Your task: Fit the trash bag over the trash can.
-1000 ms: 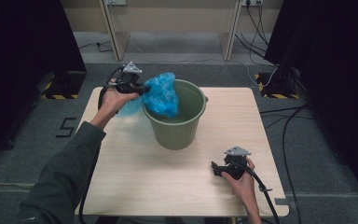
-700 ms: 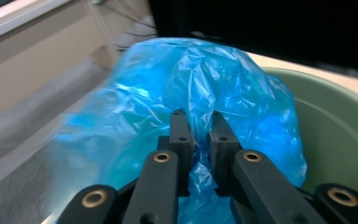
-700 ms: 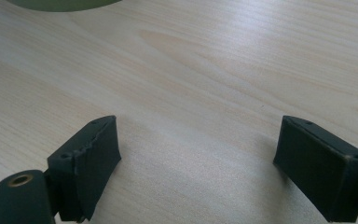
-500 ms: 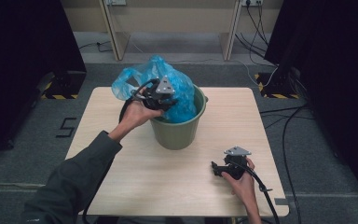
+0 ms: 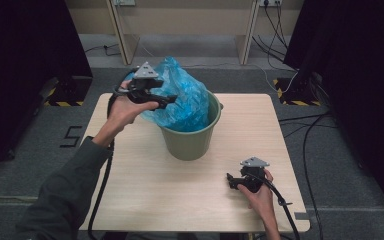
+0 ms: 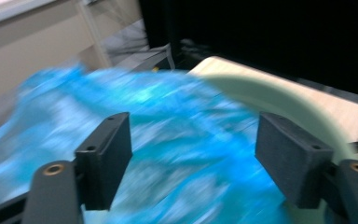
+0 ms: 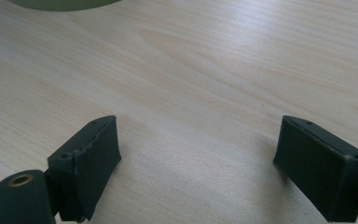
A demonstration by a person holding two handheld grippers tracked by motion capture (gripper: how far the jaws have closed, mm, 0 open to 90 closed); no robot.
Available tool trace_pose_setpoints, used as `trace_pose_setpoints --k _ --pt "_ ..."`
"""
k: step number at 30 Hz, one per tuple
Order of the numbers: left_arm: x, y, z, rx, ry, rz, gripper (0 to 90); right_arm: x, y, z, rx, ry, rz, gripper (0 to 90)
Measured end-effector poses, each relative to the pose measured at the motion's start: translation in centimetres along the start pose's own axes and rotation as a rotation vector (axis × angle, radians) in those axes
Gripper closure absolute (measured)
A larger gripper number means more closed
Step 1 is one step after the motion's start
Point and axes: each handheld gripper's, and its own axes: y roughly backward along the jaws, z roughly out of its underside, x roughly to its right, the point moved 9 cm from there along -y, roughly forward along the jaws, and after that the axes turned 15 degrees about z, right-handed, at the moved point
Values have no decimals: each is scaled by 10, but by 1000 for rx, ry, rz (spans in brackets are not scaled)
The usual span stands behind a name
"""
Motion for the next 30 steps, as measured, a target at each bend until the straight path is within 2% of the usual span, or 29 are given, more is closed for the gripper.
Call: trace_pose_setpoints --k 1,2,3,4,6,7,8,9,10,12,14,15,17,18,20,21,23,24,25,26,30 --pt "0 0 0 0 0 0 217 0 0 0 1 2 0 138" --pt "-9 3 7 -9 18 -29 217 0 0 0 1 2 0 138" --pt "-20 4 20 -20 55 -50 191 0 0 0 -1 1 -2 136" --pt "-20 4 20 -20 55 -50 185 0 0 0 -1 1 -2 136" --pt "-30 -3 39 -52 93 -63 181 0 0 0 -2 0 -2 134" --pt "-30 -3 39 -52 93 -63 181 0 0 0 -2 0 -2 134" --pt "-35 -12 50 -87 111 -76 181 0 0 0 -3 -1 -2 134" --pt "-35 -12 50 -87 111 -76 181 0 0 0 -2 0 -2 134" --pt "-36 -21 59 -133 109 -67 183 -1 0 0 -3 -1 -3 134" --pt "-35 -25 61 -142 110 -60 215 -1 0 0 -3 -1 -3 134" --pt "-35 -29 62 -151 95 -64 249 0 0 0 -3 0 -2 134" --pt "-35 -30 63 -163 79 -66 322 0 0 0 -2 1 -3 133" --pt "-34 -32 64 -183 56 -76 387 -1 0 0 -3 0 -4 133" --pt "-34 -33 63 -183 51 -69 475 0 0 0 -3 1 -4 133" --pt "-34 -32 61 -172 38 -85 502 -1 0 0 -3 1 -6 133" --pt "-36 -30 59 -164 25 -96 558 -1 0 0 -3 1 -6 132" --pt "-36 -27 53 -121 18 -105 582 -1 0 0 -3 2 -6 132" --pt "-36 -21 45 -81 3 -126 646 0 0 0 -2 3 -5 132" --pt "-36 -21 45 -81 3 -126 685 0 0 0 -2 3 -5 132" --pt "-34 -19 41 -64 -8 -126 685 0 0 0 -2 3 -5 132" --pt "-16 -18 31 -37 -73 -98 783 0 0 0 -1 3 -6 131"
